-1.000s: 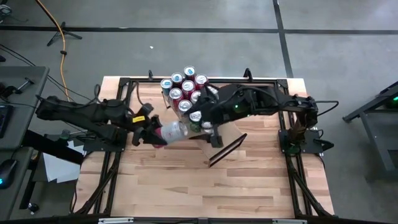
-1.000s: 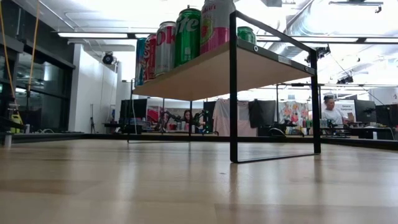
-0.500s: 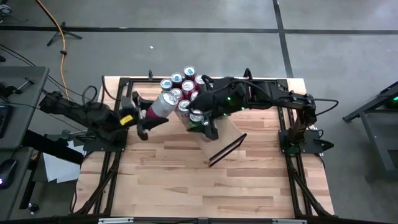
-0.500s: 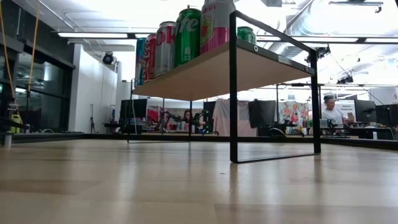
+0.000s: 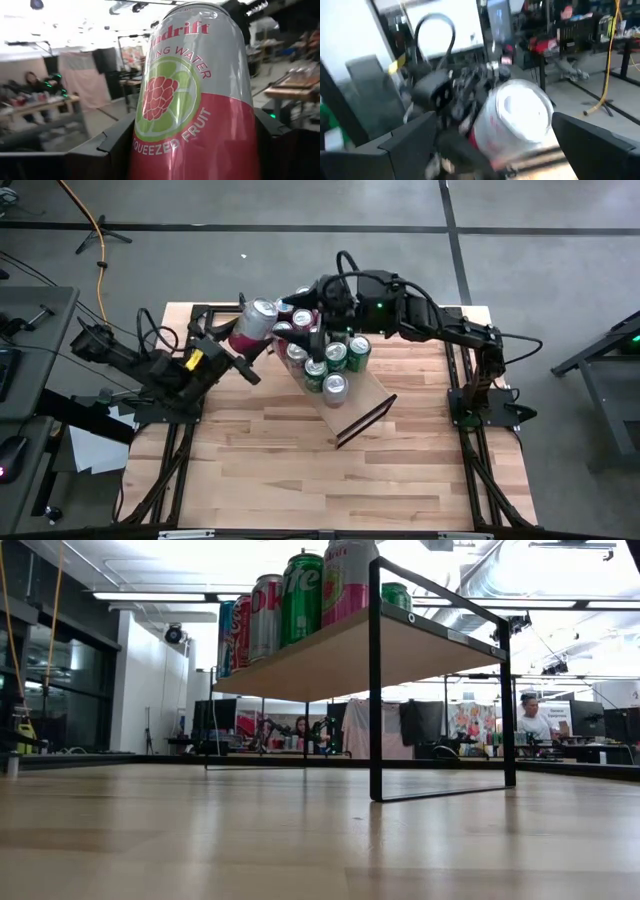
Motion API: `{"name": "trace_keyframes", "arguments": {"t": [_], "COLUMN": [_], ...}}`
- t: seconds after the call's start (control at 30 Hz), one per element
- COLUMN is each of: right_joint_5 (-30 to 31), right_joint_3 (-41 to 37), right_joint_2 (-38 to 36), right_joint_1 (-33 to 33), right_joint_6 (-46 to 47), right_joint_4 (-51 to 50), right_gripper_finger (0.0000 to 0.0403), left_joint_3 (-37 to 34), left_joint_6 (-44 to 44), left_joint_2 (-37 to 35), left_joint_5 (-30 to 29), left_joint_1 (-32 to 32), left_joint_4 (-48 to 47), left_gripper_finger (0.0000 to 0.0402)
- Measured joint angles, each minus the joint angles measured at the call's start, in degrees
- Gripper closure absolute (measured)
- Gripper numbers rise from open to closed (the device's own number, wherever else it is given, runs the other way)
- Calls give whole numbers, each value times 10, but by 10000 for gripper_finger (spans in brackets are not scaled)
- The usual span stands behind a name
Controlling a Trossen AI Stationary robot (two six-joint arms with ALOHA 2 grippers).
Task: Place canned beverage on shelf
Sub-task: Put the pink soda can on the shelf aligned with the other pink soda can
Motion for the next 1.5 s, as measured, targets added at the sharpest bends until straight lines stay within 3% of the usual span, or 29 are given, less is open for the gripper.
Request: {"name": "trace_keyframes", "arguments": {"t": [0.3,0.57,1.5], "right_joint_5": [-25,-20,10], "right_joint_3": [2,5,2], "right_joint_2": [10,11,-13], "right_joint_1": [-4,-5,-10], "right_joint_6": [-5,-25,-44], "right_joint_4": [35,58,67], "right_gripper_finger": [22,22,22], "left_joint_3": [61,71,73], "left_joint_6": [27,-24,-9], "left_joint_2": [41,25,3], "left_joint_5": [49,101,106], "left_joint_1": [10,2,-10], "left_joint_4": [-6,-7,-4], "left_gripper_finger": [180,181,181]}}
